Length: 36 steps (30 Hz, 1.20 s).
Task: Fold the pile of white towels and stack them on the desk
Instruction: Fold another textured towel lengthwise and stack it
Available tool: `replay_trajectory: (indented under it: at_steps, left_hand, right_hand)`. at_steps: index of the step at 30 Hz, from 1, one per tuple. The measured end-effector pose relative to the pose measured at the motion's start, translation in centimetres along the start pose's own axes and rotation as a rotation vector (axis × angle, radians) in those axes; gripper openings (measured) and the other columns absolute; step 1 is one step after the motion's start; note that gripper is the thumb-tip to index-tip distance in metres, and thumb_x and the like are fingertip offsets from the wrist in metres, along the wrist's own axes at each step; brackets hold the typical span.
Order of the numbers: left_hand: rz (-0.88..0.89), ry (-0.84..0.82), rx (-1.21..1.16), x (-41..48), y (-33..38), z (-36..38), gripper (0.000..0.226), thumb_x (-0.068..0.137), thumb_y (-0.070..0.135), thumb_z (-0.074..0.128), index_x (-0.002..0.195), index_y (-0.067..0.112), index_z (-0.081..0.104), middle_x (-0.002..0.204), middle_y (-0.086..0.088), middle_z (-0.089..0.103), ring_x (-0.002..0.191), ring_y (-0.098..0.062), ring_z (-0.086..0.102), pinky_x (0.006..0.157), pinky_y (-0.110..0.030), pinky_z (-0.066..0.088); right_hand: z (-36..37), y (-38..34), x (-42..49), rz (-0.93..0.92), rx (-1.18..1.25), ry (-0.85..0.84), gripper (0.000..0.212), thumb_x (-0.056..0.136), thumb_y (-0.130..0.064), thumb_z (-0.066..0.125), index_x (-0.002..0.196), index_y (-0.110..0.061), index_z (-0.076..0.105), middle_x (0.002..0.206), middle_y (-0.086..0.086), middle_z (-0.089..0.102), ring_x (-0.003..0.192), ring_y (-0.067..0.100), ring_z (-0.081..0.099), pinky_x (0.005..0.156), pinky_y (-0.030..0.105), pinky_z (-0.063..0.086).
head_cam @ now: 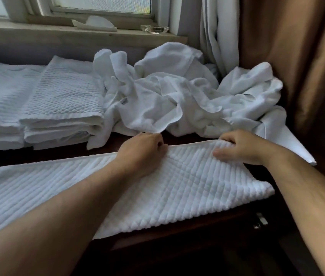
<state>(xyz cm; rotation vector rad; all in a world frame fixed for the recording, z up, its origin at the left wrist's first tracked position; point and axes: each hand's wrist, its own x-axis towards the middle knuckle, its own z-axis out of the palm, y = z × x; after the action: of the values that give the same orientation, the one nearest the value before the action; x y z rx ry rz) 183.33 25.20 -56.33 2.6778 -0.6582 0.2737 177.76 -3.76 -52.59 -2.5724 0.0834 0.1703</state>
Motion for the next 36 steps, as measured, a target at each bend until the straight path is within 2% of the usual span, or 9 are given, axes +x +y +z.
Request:
replay_trajectory:
  at_steps: [3,7,11,17,21,24,27,31,36]
  left_hand:
    - [-0.034,-0.038,-0.013,0.0,1.2,0.0,0.031,0.092,0.057,0.047,0.083,0.029,0.055,0.083,0.013,0.055,0.077,-0.010,0.050,0.063,-0.033,0.038]
    - [-0.013,-0.050,-0.001,-0.1,2.3,0.4,0.031,0.090,0.061,0.048,0.094,0.031,0.054,0.095,0.011,0.057,0.093,-0.015,0.052,0.077,-0.037,0.041]
    - [0.088,-0.037,-0.020,-0.5,3.0,1.3,0.046,0.090,0.064,0.048,0.126,0.036,0.051,0.125,0.006,0.052,0.121,-0.019,0.043,0.100,-0.038,0.032]
    - [0.245,-0.114,-0.008,-1.2,3.0,1.2,0.056,0.094,0.063,0.042,0.147,0.049,0.033,0.145,0.012,0.042,0.135,-0.015,0.030,0.114,-0.038,0.021]
    - [0.381,-0.012,-0.015,-1.7,3.3,0.4,0.037,0.099,0.048,0.049,0.135,0.045,0.052,0.140,0.015,0.049,0.132,-0.013,0.038,0.111,-0.033,0.025]
    - [0.378,-0.068,0.001,-2.0,3.1,0.4,0.039,0.100,0.049,0.043,0.135,0.042,0.056,0.144,0.018,0.049,0.133,-0.009,0.041,0.112,-0.031,0.025]
    - [0.298,-0.293,0.042,-2.3,2.2,0.8,0.065,0.095,0.069,0.026,0.155,0.044,0.026,0.164,0.020,0.021,0.151,-0.006,0.016,0.122,-0.035,0.012]
    - [0.266,-0.422,0.063,-2.7,1.6,0.5,0.086,0.081,0.084,0.007,0.158,0.046,0.000,0.167,0.019,-0.006,0.152,-0.002,-0.007,0.125,-0.042,0.000]
    - [0.225,-0.364,0.098,-3.3,2.3,0.3,0.075,0.093,0.076,0.015,0.159,0.042,0.006,0.168,0.014,0.001,0.155,-0.010,-0.002,0.126,-0.045,0.002]
  right_hand:
    - [-1.3,0.7,-0.9,0.058,0.215,-0.051,0.036,0.073,-0.051,0.085,0.098,-0.028,0.072,0.092,-0.011,0.077,0.084,0.006,0.074,0.070,0.025,0.055]
    - [-1.3,1.6,-1.7,0.127,0.261,-0.164,0.006,0.089,-0.034,0.077,0.089,-0.028,0.079,0.096,-0.001,0.079,0.089,0.015,0.076,0.081,0.033,0.055]
    - [-0.9,2.1,-2.1,0.211,0.413,0.128,0.018,0.086,-0.033,0.080,0.096,-0.018,0.075,0.090,0.002,0.079,0.083,0.020,0.076,0.075,0.035,0.057]
    - [1.1,1.0,-3.3,0.331,-0.113,0.355,0.040,0.085,-0.054,0.073,0.104,-0.022,0.057,0.100,-0.007,0.061,0.090,0.016,0.060,0.072,0.033,0.046]
    - [2.6,-1.8,-4.0,0.015,-0.186,0.651,0.019,0.095,-0.028,0.059,0.107,-0.016,0.067,0.105,0.006,0.069,0.097,0.027,0.062,0.075,0.032,0.044]
    - [5.5,-3.4,-4.0,-0.069,-0.215,0.398,0.029,0.101,-0.032,0.046,0.114,-0.018,0.068,0.123,0.000,0.065,0.118,0.023,0.057,0.096,0.038,0.045]
    - [7.1,-2.9,-3.4,0.058,-0.338,0.162,0.056,0.106,-0.044,0.027,0.158,-0.024,0.029,0.168,-0.004,0.018,0.155,0.014,0.012,0.123,0.042,0.016]
    - [7.5,-1.8,-2.8,0.137,-0.350,0.104,0.063,0.103,-0.054,0.018,0.161,-0.034,0.005,0.170,-0.009,-0.006,0.155,0.014,-0.010,0.125,0.047,0.003]
    - [5.9,-1.7,-1.7,0.201,-0.314,0.097,0.063,0.104,-0.055,0.017,0.162,-0.032,0.004,0.169,-0.014,-0.007,0.156,0.018,-0.007,0.125,0.045,0.007]
